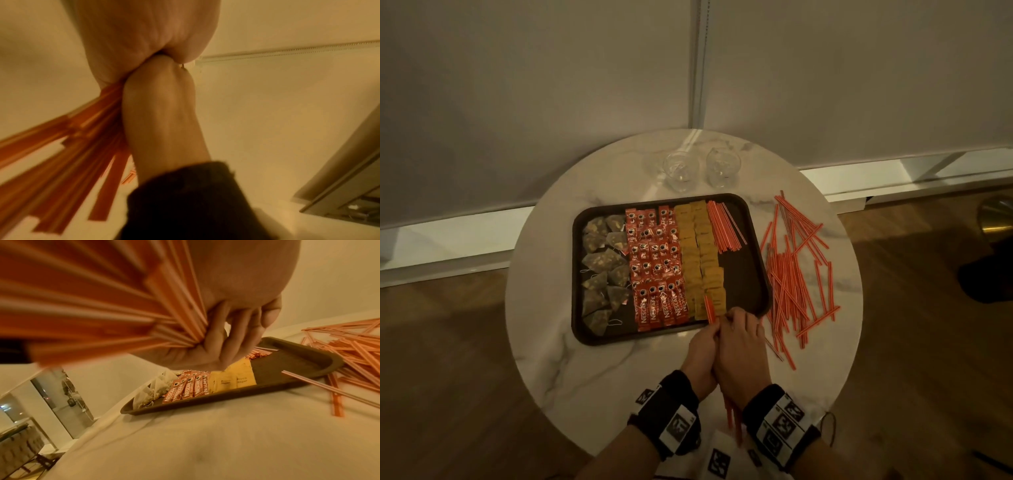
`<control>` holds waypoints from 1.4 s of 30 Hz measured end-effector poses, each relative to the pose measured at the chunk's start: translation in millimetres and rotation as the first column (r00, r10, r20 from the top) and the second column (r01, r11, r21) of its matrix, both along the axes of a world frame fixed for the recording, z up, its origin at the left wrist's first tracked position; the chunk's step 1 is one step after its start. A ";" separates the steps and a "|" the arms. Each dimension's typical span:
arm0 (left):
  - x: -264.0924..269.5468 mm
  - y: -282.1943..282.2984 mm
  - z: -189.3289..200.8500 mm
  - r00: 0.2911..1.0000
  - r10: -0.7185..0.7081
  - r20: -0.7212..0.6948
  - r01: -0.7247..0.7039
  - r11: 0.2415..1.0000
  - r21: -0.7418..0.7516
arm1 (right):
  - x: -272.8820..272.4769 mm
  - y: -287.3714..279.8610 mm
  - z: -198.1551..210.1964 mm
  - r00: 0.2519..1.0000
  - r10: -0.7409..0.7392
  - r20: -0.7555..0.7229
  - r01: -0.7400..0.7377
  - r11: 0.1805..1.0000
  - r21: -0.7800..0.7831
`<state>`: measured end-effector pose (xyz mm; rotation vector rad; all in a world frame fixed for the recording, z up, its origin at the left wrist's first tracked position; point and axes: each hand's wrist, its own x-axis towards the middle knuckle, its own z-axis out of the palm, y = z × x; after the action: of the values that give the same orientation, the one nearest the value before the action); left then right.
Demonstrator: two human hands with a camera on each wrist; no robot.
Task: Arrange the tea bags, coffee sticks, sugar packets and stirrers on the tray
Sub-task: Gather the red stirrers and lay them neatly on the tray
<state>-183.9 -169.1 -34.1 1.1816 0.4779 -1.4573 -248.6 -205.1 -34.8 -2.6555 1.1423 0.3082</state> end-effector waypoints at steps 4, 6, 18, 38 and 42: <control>-10.0 3.3 1.6 0.998 -0.064 0.004 0.064 0.998 0.014 | -17.2 -1.5 -7.5 0.997 -0.013 -0.076 0.017 0.998 0.060; -14.0 3.3 1.7 0.997 -0.083 -0.002 0.083 0.996 0.013 | -26.1 -2.3 -8.8 0.999 0.003 -0.038 0.000 0.998 0.057; -21.4 -0.3 5.1 0.990 -0.022 -0.141 0.010 0.996 -0.085 | -30.3 -11.9 4.8 0.903 -0.105 0.417 -0.034 0.949 0.312; -15.6 -0.8 -12.1 0.994 0.027 -0.108 -0.057 0.958 -0.281 | -33.8 -48.9 13.4 0.826 -0.215 0.521 -0.191 0.763 0.617; -22.9 7.4 -19.0 0.986 0.030 -0.163 -0.072 0.964 -0.256 | -43.4 -46.3 12.4 0.884 -0.085 0.459 -0.230 0.777 0.586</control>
<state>-206.7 -161.7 -53.2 0.8433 0.4058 -1.5238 -292.0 -251.4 -22.3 -2.0094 0.6234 0.0357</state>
